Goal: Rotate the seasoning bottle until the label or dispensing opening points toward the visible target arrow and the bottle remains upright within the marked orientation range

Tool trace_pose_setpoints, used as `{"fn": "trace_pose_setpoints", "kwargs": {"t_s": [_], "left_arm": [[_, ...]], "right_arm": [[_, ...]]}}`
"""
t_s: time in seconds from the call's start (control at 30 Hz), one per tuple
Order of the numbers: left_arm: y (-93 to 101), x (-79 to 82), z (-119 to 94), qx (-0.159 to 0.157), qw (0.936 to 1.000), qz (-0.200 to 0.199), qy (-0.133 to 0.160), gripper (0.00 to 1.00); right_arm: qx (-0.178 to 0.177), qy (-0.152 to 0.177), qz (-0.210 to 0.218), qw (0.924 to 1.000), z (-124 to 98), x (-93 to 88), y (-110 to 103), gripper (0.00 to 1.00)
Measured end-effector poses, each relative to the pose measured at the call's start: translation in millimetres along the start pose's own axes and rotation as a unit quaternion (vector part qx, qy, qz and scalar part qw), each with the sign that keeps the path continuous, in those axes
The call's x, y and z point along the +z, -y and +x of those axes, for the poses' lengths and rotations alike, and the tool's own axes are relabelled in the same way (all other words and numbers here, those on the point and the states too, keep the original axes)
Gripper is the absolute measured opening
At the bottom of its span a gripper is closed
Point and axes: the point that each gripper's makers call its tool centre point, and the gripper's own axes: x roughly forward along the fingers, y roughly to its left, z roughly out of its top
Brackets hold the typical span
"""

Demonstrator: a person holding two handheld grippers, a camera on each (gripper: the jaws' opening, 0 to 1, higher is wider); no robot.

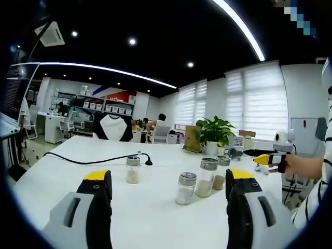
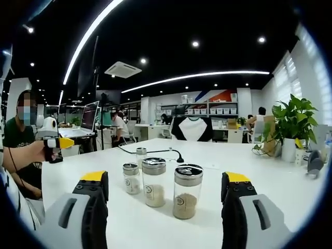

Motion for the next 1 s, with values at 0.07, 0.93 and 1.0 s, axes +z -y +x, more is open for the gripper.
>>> {"fn": "trace_pose_setpoints", "kwargs": {"t_s": [0.07, 0.93, 1.0], "left_arm": [[0.3, 0.2, 5, -0.001, 1.0, 0.008, 0.0, 0.94], [-40.0, 9.5, 87, 0.003, 0.9997, 0.02, 0.015, 0.51], [-45.9, 9.3, 92, 0.008, 0.9997, 0.019, 0.015, 0.45]], "right_arm": [[0.002, 0.0, 0.003, 1.0, 0, -0.6, 0, 0.89], [0.011, -0.026, 0.023, 0.9993, -7, -15.4, -2, 0.53], [0.01, -0.027, 0.023, 0.9993, -7, -16.1, -1, 0.52]]}}
